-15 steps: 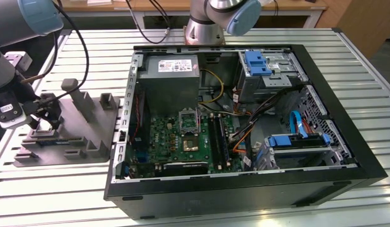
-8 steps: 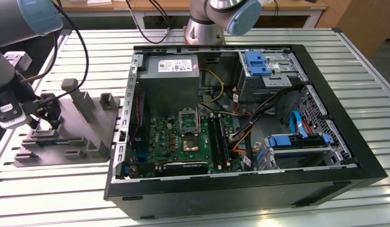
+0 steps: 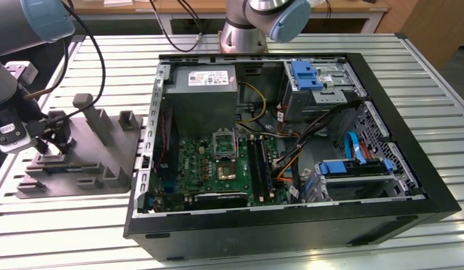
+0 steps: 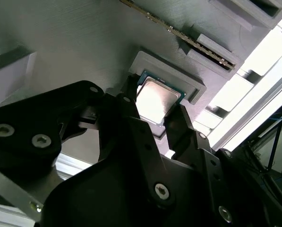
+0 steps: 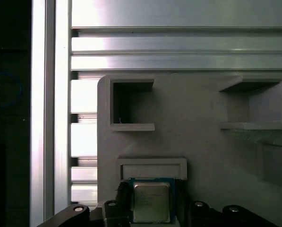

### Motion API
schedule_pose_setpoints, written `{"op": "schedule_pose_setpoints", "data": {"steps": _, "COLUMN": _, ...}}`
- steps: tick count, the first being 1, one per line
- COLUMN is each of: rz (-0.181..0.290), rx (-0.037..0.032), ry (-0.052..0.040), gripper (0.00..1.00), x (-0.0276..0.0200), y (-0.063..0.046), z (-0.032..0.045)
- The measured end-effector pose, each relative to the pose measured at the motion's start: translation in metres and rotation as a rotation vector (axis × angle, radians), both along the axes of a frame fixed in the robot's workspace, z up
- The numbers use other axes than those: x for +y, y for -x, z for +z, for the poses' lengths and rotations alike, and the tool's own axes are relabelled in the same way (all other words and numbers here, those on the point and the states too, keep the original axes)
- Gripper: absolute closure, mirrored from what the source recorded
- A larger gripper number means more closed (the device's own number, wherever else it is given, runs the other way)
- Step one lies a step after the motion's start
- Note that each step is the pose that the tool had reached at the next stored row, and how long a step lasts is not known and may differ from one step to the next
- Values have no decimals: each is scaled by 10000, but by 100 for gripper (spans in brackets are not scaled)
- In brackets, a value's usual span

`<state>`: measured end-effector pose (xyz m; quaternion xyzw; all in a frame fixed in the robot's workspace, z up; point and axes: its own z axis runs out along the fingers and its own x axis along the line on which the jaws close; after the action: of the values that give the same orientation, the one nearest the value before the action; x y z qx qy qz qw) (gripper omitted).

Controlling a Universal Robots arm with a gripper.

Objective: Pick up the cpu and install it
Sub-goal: 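Pick up the cpu and move it towards the insertion slot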

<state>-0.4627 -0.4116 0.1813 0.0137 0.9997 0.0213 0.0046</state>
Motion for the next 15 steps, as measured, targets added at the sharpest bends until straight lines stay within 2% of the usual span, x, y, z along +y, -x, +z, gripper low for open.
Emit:
{"op": "schedule_pose_setpoints", "data": {"steps": 1, "rz": 0, "rx": 0, "ry": 0, "gripper": 49, "x": 0, "y": 0, "z": 0}}
{"op": "schedule_pose_setpoints", "data": {"steps": 15, "rz": 0, "rx": 0, "ry": 0, "gripper": 53, "x": 0, "y": 2, "z": 0}}
